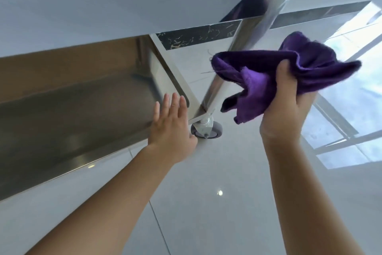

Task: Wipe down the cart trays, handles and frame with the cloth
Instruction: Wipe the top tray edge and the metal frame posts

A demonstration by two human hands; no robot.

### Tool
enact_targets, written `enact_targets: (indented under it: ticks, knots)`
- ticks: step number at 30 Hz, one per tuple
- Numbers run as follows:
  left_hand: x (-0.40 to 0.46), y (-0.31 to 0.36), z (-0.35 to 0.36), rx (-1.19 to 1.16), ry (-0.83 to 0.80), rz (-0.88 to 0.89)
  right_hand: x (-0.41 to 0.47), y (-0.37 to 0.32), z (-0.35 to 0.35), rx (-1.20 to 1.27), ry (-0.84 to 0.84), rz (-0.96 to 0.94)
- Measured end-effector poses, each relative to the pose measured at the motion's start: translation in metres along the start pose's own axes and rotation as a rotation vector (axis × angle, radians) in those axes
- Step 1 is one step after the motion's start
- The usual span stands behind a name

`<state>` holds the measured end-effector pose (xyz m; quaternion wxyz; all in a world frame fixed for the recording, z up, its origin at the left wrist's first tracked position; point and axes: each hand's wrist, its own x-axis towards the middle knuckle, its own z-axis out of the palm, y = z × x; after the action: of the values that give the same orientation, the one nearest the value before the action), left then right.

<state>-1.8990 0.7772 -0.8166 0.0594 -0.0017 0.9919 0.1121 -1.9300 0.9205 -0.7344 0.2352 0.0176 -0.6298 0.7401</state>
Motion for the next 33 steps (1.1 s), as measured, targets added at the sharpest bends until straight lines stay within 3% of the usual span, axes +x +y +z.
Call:
enact_targets:
  ticks: [4, 8, 12, 23, 26, 29, 33]
  knots:
    - [0.004, 0.002, 0.000, 0.083, 0.009, -0.021, 0.029, -0.005, 0.035, -0.157, -0.233, 0.056]
    - [0.009, 0.006, 0.000, 0.100, 0.010, -0.004, 0.044, -0.005, 0.045, -0.229, -0.206, -0.009]
    - [0.013, 0.008, 0.004, 0.128, 0.054, 0.045, 0.048, 0.013, 0.035, -0.156, -0.336, 0.136]
    - [0.018, -0.008, 0.009, 0.055, 0.062, 0.031, 0.003, 0.107, 0.004, -0.223, -0.446, 0.369]
    - [0.015, -0.008, 0.013, 0.014, 0.094, 0.001, -0.003, 0.127, -0.017, -0.054, -0.532, 0.598]
    - [0.014, -0.010, 0.013, 0.051, 0.134, 0.024, -0.004, 0.138, -0.035, 0.132, -0.410, 0.861]
    - [0.018, -0.012, 0.015, 0.111, 0.052, 0.001, 0.023, 0.135, -0.012, 0.029, -0.333, 0.899]
